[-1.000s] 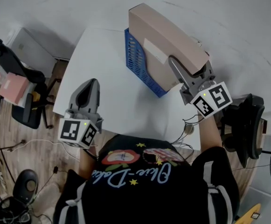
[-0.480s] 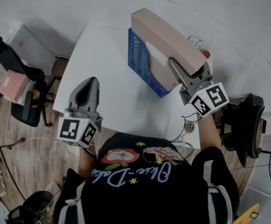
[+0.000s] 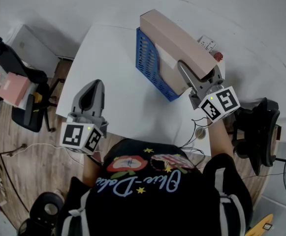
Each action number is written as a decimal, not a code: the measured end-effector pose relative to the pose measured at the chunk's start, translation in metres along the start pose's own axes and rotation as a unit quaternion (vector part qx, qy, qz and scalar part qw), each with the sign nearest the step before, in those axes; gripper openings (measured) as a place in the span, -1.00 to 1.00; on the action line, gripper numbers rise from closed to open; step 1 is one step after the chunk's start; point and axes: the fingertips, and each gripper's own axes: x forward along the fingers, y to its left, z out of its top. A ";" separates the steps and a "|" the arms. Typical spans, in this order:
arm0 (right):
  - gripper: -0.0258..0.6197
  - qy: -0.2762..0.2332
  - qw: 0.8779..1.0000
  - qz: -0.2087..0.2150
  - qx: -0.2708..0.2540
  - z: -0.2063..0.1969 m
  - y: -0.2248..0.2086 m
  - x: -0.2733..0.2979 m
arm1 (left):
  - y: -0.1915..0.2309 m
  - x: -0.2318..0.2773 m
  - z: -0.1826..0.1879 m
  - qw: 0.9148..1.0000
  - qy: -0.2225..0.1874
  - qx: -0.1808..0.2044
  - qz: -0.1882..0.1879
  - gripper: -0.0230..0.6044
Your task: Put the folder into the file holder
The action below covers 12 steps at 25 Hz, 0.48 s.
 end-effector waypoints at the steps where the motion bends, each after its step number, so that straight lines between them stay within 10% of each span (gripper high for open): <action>1: -0.15 0.000 1.000 0.000 0.000 -0.001 0.000 0.000 | 0.000 0.000 0.000 1.000 0.000 0.000 0.000 -0.91; 12: -0.15 0.002 1.000 -0.001 0.008 -0.010 -0.002 0.000 | 0.000 0.004 0.000 1.000 0.000 -0.001 -0.003 -0.91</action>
